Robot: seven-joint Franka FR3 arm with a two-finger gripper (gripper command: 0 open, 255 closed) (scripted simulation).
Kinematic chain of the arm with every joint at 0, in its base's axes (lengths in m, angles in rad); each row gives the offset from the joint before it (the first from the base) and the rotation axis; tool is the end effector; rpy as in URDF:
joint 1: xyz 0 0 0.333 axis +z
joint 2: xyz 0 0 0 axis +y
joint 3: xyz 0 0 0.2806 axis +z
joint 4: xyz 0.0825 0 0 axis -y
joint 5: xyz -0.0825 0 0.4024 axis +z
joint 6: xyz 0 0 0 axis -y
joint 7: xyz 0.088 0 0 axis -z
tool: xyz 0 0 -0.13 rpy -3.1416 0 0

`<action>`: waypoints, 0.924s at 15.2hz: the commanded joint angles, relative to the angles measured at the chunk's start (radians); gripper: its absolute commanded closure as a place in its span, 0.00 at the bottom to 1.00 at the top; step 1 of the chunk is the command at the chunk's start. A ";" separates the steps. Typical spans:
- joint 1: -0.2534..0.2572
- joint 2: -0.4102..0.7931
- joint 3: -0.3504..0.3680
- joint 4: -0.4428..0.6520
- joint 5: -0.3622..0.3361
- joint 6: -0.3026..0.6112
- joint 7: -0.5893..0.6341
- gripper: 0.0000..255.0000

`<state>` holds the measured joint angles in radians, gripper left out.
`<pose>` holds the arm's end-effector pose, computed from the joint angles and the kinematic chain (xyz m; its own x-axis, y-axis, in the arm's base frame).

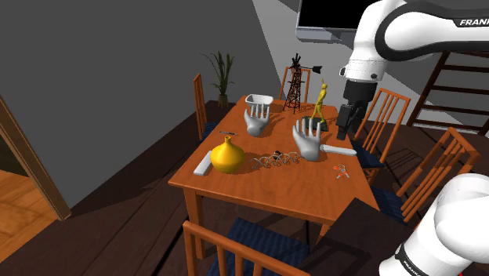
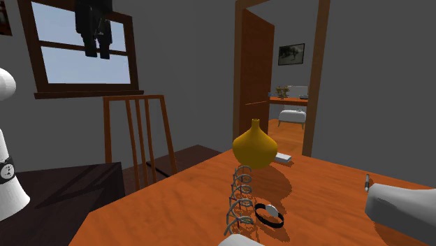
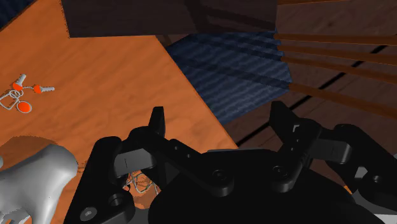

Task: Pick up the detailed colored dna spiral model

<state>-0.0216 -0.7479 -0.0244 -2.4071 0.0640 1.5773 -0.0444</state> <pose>0.3548 -0.0086 0.5050 0.9969 0.0058 -0.0783 -0.0008 -0.9965 -0.0838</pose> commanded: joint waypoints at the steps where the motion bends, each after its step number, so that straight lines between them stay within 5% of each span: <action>1: 0.000 0.000 0.000 0.000 0.000 0.000 0.000 0.00; 14: 0.004 0.471 -0.076 0.115 -0.087 0.310 -0.218 0.00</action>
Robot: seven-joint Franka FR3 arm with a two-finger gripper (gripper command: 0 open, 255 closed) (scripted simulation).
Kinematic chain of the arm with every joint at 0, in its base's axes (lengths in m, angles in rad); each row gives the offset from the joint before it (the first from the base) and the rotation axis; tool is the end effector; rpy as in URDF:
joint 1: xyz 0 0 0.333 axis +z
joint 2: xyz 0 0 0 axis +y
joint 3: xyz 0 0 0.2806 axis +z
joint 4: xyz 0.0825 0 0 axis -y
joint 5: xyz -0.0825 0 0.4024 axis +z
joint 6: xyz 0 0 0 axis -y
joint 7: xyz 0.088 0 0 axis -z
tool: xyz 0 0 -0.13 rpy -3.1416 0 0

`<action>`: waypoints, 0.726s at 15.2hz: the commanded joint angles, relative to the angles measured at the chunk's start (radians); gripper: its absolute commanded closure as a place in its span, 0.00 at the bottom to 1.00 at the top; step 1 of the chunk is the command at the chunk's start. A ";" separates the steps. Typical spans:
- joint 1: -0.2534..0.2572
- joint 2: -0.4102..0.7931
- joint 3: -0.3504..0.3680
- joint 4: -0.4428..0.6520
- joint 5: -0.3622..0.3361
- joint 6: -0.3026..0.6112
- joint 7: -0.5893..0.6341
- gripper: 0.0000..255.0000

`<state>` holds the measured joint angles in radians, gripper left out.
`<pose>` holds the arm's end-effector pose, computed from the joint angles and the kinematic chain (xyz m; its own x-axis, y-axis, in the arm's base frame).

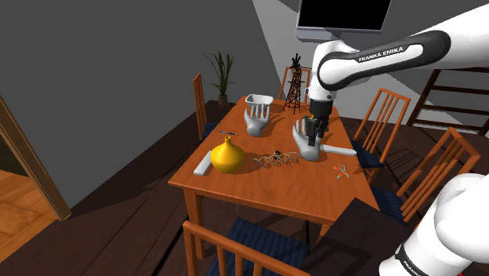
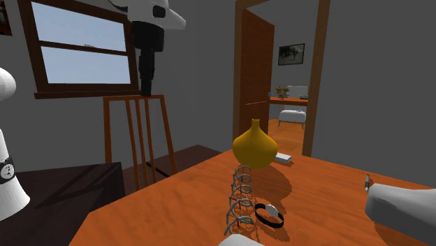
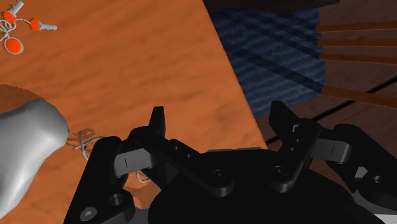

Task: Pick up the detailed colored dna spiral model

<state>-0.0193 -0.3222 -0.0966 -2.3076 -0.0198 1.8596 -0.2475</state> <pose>0.4588 -0.0551 0.3980 0.9820 0.1463 -0.1198 0.1421 -0.9889 -0.0431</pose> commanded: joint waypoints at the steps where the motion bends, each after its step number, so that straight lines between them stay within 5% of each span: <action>1: 0.001 0.085 -0.008 0.034 -0.007 0.046 -0.030 0.00; 11: -0.006 0.484 -0.024 0.285 -0.028 0.169 -0.165 0.00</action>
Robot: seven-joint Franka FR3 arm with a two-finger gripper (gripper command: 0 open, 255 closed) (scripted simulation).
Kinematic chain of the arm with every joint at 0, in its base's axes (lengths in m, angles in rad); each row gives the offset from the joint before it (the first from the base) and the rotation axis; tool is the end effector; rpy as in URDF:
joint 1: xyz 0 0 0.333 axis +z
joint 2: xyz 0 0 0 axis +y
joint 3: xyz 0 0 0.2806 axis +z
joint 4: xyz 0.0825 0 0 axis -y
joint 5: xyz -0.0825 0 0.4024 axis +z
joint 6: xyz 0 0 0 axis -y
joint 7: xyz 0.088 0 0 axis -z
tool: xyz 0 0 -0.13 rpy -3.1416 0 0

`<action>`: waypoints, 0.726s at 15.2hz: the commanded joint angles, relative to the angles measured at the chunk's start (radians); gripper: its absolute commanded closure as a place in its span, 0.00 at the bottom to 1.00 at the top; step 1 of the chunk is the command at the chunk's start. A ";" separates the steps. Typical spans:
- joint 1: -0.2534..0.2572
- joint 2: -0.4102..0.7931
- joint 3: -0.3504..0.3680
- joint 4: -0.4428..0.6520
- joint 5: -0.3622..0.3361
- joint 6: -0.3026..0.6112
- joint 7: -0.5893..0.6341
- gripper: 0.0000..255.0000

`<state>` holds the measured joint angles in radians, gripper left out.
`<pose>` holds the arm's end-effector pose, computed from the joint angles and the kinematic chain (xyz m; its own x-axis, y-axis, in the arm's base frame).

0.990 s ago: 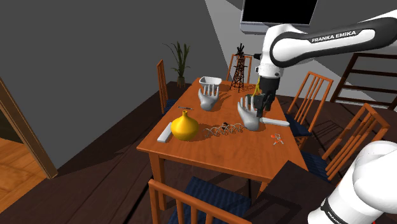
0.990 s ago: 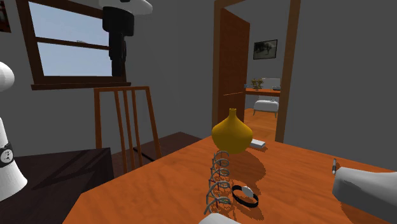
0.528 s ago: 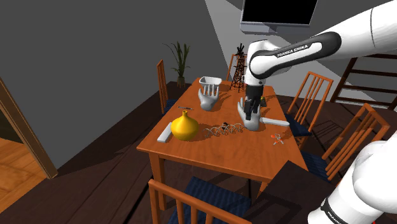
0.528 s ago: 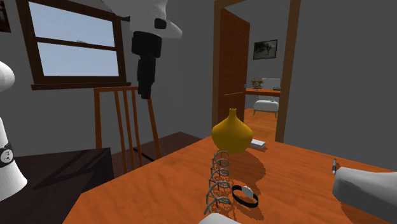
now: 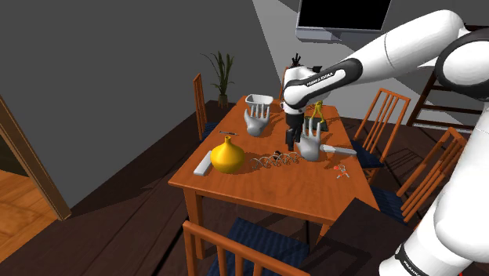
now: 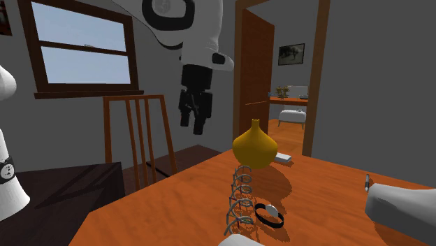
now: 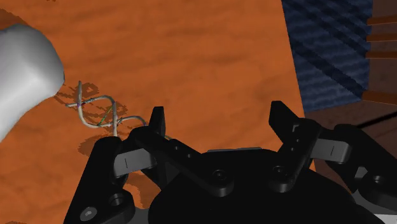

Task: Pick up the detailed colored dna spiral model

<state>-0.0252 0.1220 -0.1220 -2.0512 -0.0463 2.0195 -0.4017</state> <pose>0.5549 -0.0860 0.3001 0.9489 0.2713 -0.1614 0.2731 -0.9619 -0.0110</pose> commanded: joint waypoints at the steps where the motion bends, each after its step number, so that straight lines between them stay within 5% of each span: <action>1: -0.002 0.080 0.001 0.061 -0.003 0.015 -0.022 0.00; 11: -0.021 0.496 0.014 0.468 -0.027 0.007 -0.124 0.00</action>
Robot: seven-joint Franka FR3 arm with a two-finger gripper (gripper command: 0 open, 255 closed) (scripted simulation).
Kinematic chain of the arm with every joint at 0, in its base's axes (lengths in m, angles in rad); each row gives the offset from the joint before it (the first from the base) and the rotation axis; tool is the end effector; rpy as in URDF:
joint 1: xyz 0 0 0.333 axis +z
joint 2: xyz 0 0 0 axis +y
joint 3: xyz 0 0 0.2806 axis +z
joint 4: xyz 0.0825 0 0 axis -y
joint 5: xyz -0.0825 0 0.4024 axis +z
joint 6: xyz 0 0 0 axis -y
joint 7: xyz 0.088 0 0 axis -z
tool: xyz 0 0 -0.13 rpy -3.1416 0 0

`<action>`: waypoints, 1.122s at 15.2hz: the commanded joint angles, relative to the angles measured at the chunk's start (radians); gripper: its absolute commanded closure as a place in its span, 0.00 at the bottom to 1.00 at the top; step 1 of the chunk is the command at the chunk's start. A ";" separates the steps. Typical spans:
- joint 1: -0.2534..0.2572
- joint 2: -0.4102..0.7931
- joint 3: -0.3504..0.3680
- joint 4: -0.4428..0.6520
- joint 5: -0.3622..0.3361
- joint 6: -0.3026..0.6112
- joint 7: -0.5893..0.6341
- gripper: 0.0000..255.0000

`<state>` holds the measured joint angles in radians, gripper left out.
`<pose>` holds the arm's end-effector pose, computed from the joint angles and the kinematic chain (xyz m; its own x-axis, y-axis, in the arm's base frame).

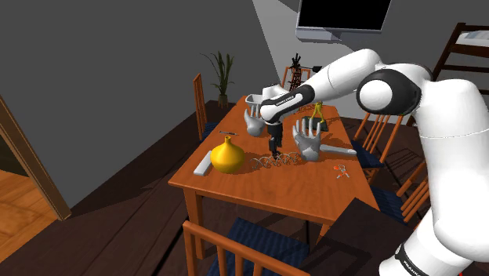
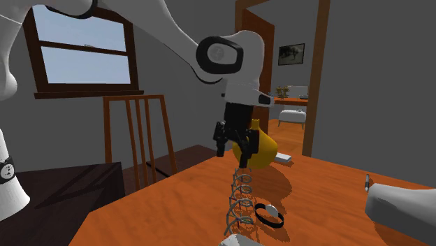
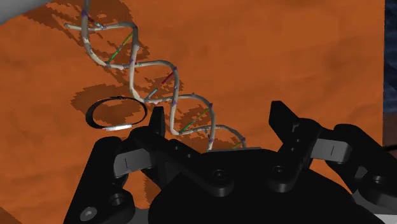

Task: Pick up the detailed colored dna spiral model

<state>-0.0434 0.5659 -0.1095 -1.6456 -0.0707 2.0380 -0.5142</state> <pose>0.6489 -0.1015 0.2104 0.8977 0.3890 -0.2067 0.4005 -0.9162 0.0154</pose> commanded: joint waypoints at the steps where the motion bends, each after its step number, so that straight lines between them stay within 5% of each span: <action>1: -0.005 0.097 0.003 0.114 -0.005 -0.021 -0.021 0.00; 3: -0.008 0.163 0.006 0.194 -0.009 -0.036 -0.034 0.00; 12: -0.010 0.224 0.008 0.190 -0.008 0.028 -0.027 0.00; 13: -0.011 0.228 0.008 0.198 -0.007 0.024 -0.028 1.00; 17: -0.011 0.228 0.008 0.198 -0.007 0.025 -0.028 1.00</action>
<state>-0.0541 0.7928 -0.1016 -1.4469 -0.0778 2.0622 -0.5423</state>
